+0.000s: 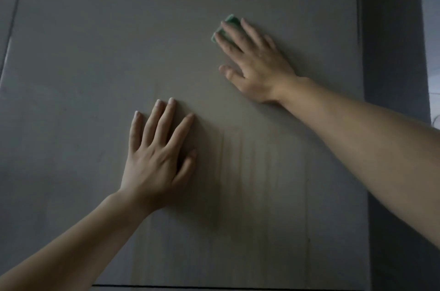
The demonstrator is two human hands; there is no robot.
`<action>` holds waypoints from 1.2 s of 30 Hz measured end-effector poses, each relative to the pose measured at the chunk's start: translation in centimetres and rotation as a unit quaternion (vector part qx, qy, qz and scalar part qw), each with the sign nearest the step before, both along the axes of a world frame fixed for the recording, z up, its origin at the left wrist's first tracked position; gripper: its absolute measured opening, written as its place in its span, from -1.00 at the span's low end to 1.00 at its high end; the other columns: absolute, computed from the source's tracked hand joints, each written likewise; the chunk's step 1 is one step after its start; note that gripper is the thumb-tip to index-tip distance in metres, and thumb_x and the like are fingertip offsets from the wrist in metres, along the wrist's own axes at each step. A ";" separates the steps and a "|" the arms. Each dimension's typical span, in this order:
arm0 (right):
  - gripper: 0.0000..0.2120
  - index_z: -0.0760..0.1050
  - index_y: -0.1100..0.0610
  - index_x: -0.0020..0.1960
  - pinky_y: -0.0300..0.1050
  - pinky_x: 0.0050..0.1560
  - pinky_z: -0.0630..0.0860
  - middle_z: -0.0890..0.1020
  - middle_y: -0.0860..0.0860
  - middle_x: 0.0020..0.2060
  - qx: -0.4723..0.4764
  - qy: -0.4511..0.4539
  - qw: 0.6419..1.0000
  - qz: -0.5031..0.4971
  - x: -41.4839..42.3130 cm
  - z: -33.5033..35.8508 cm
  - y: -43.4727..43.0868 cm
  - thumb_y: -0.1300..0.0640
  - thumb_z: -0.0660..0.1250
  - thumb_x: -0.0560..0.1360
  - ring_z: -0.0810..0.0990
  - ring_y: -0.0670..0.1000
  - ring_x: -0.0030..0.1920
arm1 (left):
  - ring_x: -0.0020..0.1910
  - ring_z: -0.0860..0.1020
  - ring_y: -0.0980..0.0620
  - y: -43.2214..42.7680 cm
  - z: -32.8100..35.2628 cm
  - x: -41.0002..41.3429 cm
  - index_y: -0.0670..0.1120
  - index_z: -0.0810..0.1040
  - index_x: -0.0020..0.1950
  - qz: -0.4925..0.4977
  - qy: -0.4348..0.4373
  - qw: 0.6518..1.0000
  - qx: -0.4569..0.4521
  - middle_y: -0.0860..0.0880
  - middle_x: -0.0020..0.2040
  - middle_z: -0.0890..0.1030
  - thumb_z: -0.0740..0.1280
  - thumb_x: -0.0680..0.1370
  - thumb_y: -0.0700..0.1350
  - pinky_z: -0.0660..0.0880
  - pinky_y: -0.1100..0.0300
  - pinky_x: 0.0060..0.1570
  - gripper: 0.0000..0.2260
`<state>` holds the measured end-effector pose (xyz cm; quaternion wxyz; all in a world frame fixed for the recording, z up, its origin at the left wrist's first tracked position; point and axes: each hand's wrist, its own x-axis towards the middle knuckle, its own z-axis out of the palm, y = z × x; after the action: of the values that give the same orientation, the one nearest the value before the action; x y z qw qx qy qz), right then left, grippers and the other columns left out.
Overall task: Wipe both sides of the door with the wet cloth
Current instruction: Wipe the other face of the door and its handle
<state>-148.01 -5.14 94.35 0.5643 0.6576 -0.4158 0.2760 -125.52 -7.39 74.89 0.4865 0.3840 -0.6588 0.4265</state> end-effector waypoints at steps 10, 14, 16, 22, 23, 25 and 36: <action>-0.28 0.11 0.05 0.64 0.18 0.56 0.07 0.12 0.06 0.64 -0.012 0.005 1.000 0.022 -3.8 -8.8 0.3 -0.27 -0.02 0.58 0.06 0.22 0.63 | 0.67 -0.03 -0.16 0.0 0.1 0.1 -0.04 0.29 0.62 0.006 -0.005 1.000 0.002 -0.17 0.67 0.08 0.08 0.63 0.17 -0.08 -0.28 0.59 -0.41; -0.34 0.17 0.07 0.63 0.23 0.56 0.14 0.16 0.07 0.63 -0.049 -0.051 0.998 0.006 -11.2 -12.1 0.2 -0.21 0.04 0.61 0.09 0.22 0.62 | 0.67 -0.03 -0.17 -0.1 0.0 0.0 -0.06 0.26 0.63 0.007 -0.004 1.000 0.000 -0.19 0.67 0.08 0.06 0.63 0.18 -0.09 -0.28 0.59 -0.39; -0.33 0.14 0.08 0.64 0.23 0.58 0.09 0.11 0.08 0.64 -0.052 -0.187 0.981 0.020 -13.5 -11.6 0.7 -0.22 0.00 0.61 0.04 0.21 0.62 | 0.67 -0.03 -0.18 -0.1 0.1 -0.1 -0.07 0.26 0.63 0.009 -0.002 1.000 -0.001 -0.20 0.67 0.08 0.05 0.63 0.18 -0.08 -0.31 0.58 -0.39; -0.31 0.12 0.10 0.65 0.28 0.58 0.07 0.08 0.08 0.65 -0.013 -0.089 0.996 0.018 -8.8 -21.7 0.7 -0.19 0.08 0.62 -0.01 0.22 0.64 | 0.67 -0.15 -0.17 1.1 -1.7 0.3 -0.04 0.22 0.64 -0.016 0.001 0.999 0.038 -0.17 0.69 -0.01 0.01 0.65 0.18 -0.25 -0.33 0.56 -0.40; -0.33 0.13 0.10 0.64 0.29 0.57 0.10 0.09 0.07 0.65 -0.007 -0.054 0.998 0.018 -9.4 -22.2 0.8 -0.18 0.09 0.62 0.00 0.21 0.64 | 0.66 -0.18 -0.17 1.4 -2.3 0.6 -0.02 0.20 0.65 -0.014 0.003 0.999 0.048 -0.16 0.69 -0.05 0.01 0.64 0.19 -0.29 -0.34 0.54 -0.40; -0.36 0.16 0.09 0.63 0.30 0.54 0.16 0.13 0.07 0.64 -0.032 -0.085 0.996 0.019 -11.1 -21.1 0.5 -0.16 0.09 0.62 0.05 0.21 0.63 | 0.66 -0.22 -0.17 1.6 -3.4 1.5 0.00 0.17 0.66 -0.010 0.010 0.998 0.069 -0.15 0.69 -0.07 -0.01 0.63 0.22 -0.34 -0.34 0.52 -0.38; -0.32 0.15 0.09 0.63 0.33 0.52 0.19 0.16 0.07 0.63 0.000 -0.038 0.998 0.045 -5.3 -27.5 0.3 -0.16 0.16 0.59 0.08 0.24 0.62 | 0.66 -0.18 -0.19 1.0 -4.2 2.9 0.01 0.12 0.67 -0.003 0.017 0.997 0.072 -0.15 0.69 -0.04 0.03 0.63 0.19 -0.22 -0.46 0.49 -0.37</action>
<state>-153.35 -4.85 66.89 0.5348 0.6646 -0.4076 0.3257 -122.61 -6.43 70.69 0.4701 0.4232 -0.6802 0.3703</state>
